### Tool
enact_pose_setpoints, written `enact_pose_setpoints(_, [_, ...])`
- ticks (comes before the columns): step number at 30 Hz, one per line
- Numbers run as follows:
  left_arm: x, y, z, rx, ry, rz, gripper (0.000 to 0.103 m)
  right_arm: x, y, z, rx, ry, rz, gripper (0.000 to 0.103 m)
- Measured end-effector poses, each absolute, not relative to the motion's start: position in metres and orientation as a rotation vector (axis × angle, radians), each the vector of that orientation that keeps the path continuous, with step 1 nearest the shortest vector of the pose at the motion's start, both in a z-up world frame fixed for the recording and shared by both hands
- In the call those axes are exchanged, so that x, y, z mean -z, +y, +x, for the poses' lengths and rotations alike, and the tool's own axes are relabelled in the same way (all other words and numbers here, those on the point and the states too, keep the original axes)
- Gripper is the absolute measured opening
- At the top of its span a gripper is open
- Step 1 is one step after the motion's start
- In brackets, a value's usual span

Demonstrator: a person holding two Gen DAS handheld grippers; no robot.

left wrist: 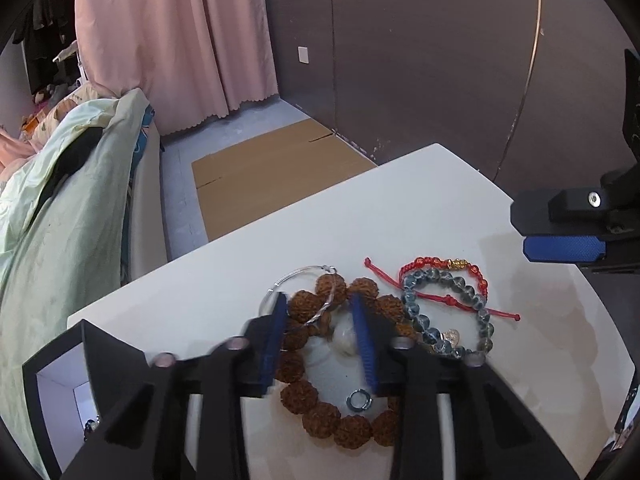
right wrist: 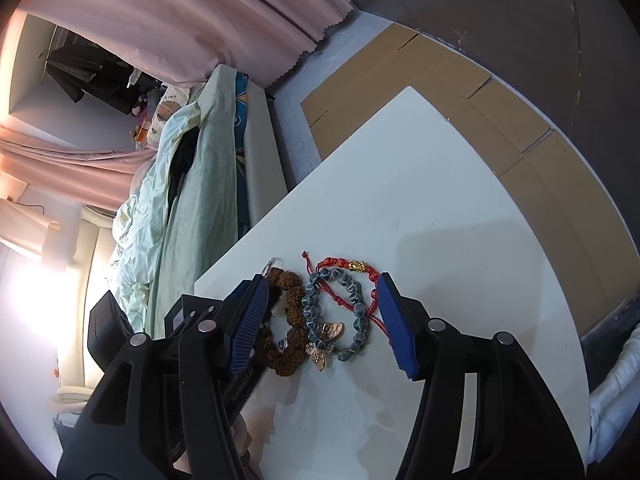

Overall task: Organize jewelry
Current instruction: 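Grasp the silver hoop with left gripper while right grasps grey-blue beaded bracelet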

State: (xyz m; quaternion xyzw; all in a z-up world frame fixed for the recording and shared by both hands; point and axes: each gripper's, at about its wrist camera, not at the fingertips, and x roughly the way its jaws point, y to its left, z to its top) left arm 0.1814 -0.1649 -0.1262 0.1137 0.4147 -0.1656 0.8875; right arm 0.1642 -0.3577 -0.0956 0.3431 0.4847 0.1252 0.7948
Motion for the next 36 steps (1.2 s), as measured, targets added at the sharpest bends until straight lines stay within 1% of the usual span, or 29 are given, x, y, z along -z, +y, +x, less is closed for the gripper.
enact_pose_setpoints(2, [0.125, -0.161, 0.182, 0.337, 0.869, 0.223, 0.006, 0.094, -0.357, 0.163, -0.268, 1.041, 0.73, 0.058])
enact_pose_setpoints(5, [0.122, -0.152, 0.184, 0.342, 0.878, 0.181, 0.0, 0.094, -0.356, 0.163, -0.273, 1.042, 0.725, 0.058])
enact_pose_setpoints(8, [0.115, -0.144, 0.182, 0.347, 0.869, 0.145, 0.0, 0.092, -0.352, 0.162, -0.281, 1.043, 0.716, 0.057])
enact_pose_setpoints(9, [0.113, -0.143, 0.182, 0.349, 0.868, 0.134, 0.0, 0.092, -0.35, 0.162, -0.285, 1.045, 0.711, 0.053])
enact_pose_setpoints(12, [0.105, -0.133, 0.18, 0.354, 0.861, 0.075, 0.0, 0.094, -0.344, 0.162, -0.298, 1.062, 0.696, 0.047])
enact_pose_setpoints(14, [0.099, -0.127, 0.179, 0.353, 0.855, 0.041, 0.0, 0.097, -0.339, 0.162, -0.297, 1.079, 0.677, 0.045])
enact_pose_setpoints(16, [0.094, -0.121, 0.177, 0.355, 0.847, 0.013, 0.0, 0.099, -0.336, 0.162, -0.291, 1.094, 0.659, 0.039])
enact_pose_setpoints(23, [0.076, -0.112, 0.163, 0.361, 0.818, -0.028, 0.0, 0.11, -0.329, 0.161, -0.245, 1.135, 0.604, 0.031])
enact_pose_setpoints(24, [0.074, -0.11, 0.161, 0.362, 0.816, -0.034, 0.0, 0.111, -0.328, 0.162, -0.239, 1.14, 0.594, 0.029])
enact_pose_setpoints(29, [0.062, -0.099, 0.152, 0.367, 0.8, -0.078, 0.0, 0.122, -0.317, 0.167, -0.196, 1.166, 0.516, 0.027])
enact_pose_setpoints(31, [0.057, -0.096, 0.148, 0.367, 0.793, -0.089, 0.0, 0.123, -0.312, 0.167, -0.176, 1.163, 0.483, 0.022])
enact_pose_setpoints(33, [0.053, -0.091, 0.145, 0.365, 0.785, -0.099, 0.0, 0.122, -0.306, 0.166, -0.153, 1.159, 0.435, 0.021])
enact_pose_setpoints(36, [0.046, -0.083, 0.137, 0.354, 0.772, -0.114, 0.0, 0.124, -0.301, 0.164, -0.129, 1.157, 0.384, 0.011])
